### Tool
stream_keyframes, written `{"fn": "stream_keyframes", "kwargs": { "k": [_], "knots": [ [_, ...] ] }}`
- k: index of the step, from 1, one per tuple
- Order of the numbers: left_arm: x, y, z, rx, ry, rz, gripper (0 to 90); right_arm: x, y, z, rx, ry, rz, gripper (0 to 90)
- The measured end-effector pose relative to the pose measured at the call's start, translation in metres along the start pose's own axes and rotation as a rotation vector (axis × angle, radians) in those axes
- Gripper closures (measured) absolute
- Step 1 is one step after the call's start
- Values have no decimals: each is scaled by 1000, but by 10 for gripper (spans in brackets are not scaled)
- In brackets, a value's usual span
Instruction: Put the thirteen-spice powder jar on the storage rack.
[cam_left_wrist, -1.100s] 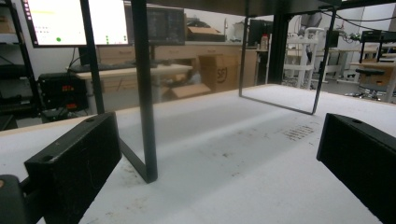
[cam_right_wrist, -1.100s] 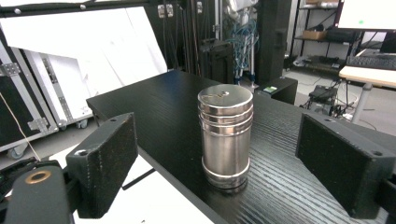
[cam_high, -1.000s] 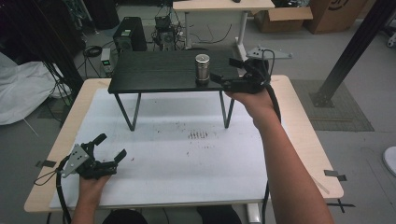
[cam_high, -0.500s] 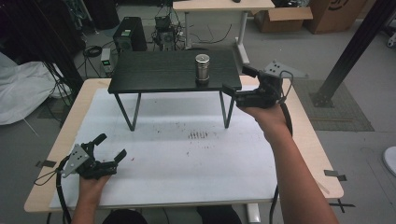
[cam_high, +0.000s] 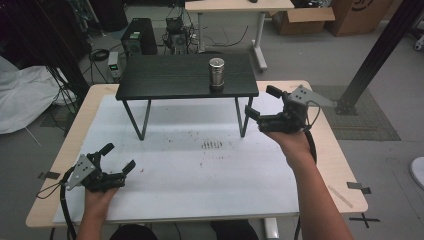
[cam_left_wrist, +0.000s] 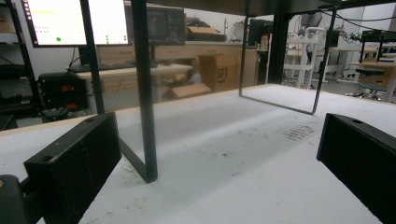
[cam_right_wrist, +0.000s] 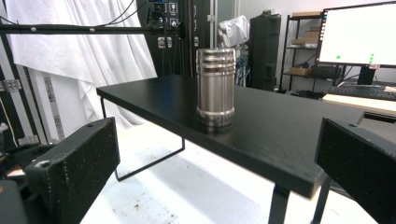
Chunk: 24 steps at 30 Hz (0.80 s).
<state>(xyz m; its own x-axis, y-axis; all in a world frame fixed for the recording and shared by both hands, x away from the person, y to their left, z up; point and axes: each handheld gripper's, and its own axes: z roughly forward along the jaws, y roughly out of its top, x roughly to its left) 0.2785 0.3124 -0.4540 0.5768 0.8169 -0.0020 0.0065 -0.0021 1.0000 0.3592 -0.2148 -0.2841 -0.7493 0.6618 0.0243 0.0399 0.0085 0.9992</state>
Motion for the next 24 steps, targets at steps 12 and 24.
{"fn": "stream_keyframes", "kwargs": {
  "k": [12, 24],
  "knots": [
    [0, 0, 0, 0, 0, -2, 3, -6, -39, -16, -15, -57, 36, 0],
    [0, 0, 0, 0, 0, -2, 3, -5, -87, -15, 23, -69, 65, 0]
  ]
}}
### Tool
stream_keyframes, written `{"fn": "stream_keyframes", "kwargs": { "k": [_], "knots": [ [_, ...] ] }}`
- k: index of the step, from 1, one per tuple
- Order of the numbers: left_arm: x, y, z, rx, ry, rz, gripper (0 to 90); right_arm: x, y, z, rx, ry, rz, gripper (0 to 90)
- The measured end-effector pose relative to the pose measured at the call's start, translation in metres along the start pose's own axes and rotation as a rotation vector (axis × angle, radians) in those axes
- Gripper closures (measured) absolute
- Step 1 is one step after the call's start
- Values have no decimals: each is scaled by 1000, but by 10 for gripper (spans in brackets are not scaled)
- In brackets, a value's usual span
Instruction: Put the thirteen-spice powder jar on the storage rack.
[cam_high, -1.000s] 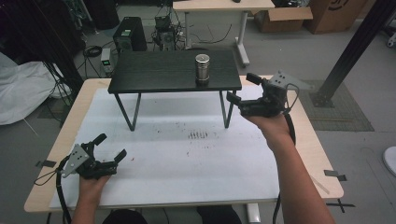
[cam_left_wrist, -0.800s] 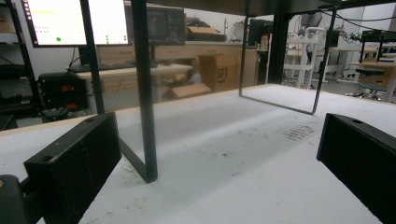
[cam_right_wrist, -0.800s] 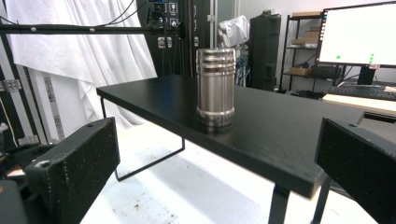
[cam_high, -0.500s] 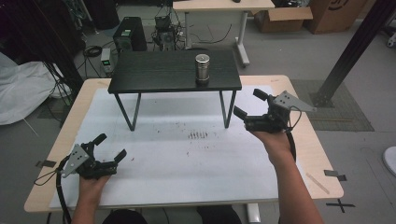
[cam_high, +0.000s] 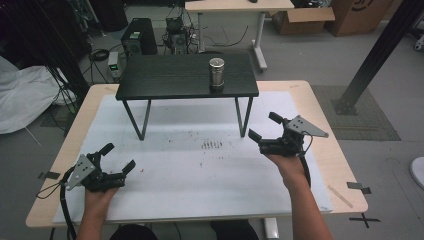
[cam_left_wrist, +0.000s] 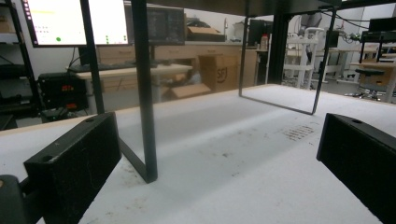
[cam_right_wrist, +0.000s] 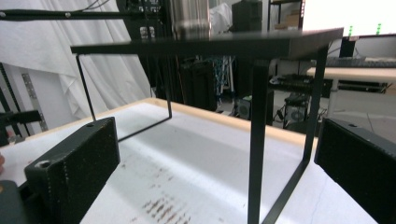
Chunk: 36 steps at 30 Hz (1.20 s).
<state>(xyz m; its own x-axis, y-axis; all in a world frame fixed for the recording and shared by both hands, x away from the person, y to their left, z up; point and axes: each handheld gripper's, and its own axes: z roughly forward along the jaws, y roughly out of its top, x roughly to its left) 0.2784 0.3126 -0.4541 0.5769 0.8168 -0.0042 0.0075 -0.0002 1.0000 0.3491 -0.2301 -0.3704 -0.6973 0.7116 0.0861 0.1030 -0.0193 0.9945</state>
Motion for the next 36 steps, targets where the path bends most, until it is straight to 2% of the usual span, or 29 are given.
{"fn": "stream_keyframes", "kwargs": {
  "k": [7, 18, 24, 29, 36],
  "knots": [
    [0, 0, 0, 0, 0, 0, 2, 2, -22, 1, 16, -10, 9, 0],
    [0, 0, 0, -1, 1, 2, 3, 5, -42, 4, 43, -12, 2, 0],
    [0, 0, 0, 0, 0, 1, 3, 5, -57, 6, 46, -23, 24, 0],
    [0, 0, 0, 0, 0, 1, 3, 4, -66, 6, 39, -39, 21, 0],
    [0, 0, 0, 0, 1, 1, 2, 5, -76, 8, 33, -39, 26, 0]
  ]
}}
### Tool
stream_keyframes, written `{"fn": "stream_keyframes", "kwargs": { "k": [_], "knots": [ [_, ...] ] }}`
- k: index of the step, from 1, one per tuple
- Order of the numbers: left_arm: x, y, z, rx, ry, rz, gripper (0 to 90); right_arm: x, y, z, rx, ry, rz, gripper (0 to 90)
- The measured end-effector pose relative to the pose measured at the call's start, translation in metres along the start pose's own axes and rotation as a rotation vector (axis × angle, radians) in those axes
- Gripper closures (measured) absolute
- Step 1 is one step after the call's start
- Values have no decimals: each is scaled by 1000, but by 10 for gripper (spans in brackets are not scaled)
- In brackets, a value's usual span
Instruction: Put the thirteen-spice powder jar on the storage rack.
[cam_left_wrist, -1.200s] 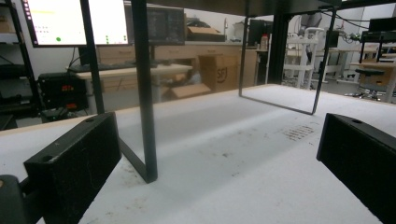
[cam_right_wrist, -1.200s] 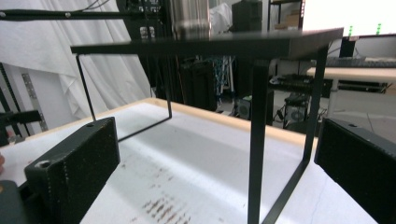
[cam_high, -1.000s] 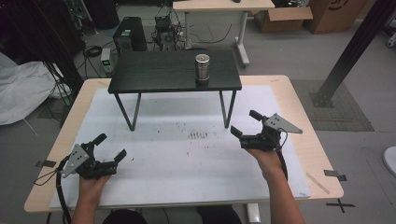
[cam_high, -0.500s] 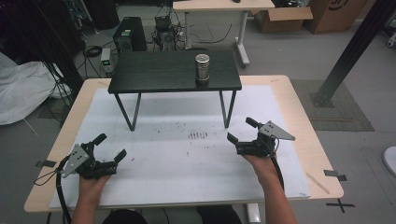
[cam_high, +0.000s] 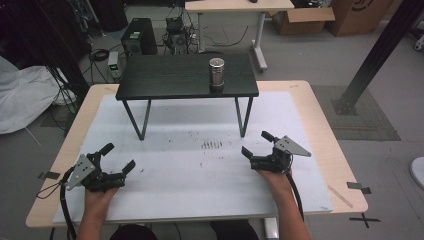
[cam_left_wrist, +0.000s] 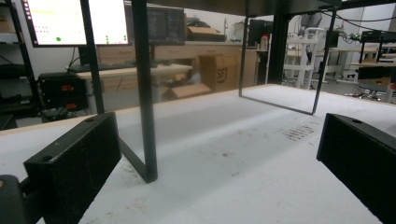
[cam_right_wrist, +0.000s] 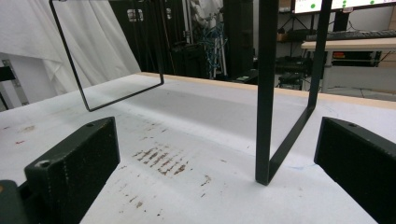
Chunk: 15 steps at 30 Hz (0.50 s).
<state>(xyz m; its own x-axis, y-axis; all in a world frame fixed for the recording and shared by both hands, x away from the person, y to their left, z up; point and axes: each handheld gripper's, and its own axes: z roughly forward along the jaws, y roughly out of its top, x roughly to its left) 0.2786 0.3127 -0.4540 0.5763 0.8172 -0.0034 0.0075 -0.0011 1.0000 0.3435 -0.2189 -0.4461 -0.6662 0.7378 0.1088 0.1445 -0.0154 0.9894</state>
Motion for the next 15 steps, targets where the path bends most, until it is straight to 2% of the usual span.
{"fn": "stream_keyframes", "kwargs": {
  "k": [9, 12, 15],
  "knots": [
    [0, 0, 0, 1, -1, 1, 3, 3, -6, -3, -43, -12, -10, 0],
    [0, 0, 0, 0, -1, 1, 3, 6, -9, -8, -101, -25, -38, 0],
    [-1, 0, 0, -1, 0, 1, 2, 9, -12, -13, -151, -16, -78, 0]
  ]
}}
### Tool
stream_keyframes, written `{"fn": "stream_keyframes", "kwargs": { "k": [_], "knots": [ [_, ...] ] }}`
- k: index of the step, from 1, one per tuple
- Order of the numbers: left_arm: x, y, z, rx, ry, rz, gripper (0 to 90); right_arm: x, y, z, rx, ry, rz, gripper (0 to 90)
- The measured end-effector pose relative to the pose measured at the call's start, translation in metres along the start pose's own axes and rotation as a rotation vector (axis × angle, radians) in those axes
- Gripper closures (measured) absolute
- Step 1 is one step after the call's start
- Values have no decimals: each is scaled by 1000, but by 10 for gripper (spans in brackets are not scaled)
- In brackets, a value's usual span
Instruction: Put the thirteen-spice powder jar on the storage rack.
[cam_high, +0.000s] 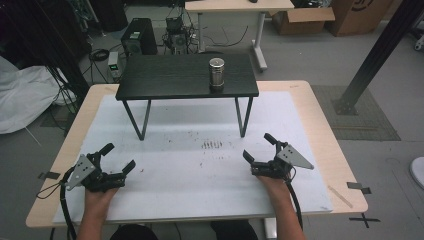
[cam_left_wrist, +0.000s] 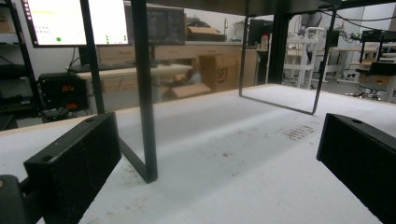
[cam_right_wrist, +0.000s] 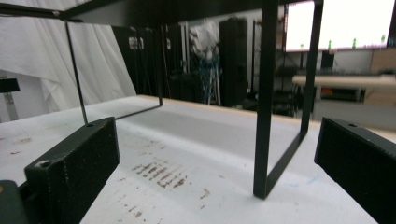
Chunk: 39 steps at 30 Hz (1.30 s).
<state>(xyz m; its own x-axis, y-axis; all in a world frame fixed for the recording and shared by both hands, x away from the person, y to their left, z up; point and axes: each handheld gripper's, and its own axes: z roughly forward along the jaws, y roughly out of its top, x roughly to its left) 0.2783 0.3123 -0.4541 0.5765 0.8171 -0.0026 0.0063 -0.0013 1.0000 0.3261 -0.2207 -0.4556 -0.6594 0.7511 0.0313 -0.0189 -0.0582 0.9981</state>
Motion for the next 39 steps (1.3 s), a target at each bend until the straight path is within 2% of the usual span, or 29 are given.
{"fn": "stream_keyframes", "kwargs": {
  "k": [3, 9, 39],
  "knots": [
    [0, 0, 0, 0, 0, 0, 3, 2, 0, 0, -2, 2, -24, 0],
    [0, 0, 0, -1, 1, 0, 3, 4, 0, 1, 11, 1, -37, 0],
    [1, 0, 0, -4, 1, -6, 2, 4, 0, 2, 19, 0, -44, 0]
  ]
}}
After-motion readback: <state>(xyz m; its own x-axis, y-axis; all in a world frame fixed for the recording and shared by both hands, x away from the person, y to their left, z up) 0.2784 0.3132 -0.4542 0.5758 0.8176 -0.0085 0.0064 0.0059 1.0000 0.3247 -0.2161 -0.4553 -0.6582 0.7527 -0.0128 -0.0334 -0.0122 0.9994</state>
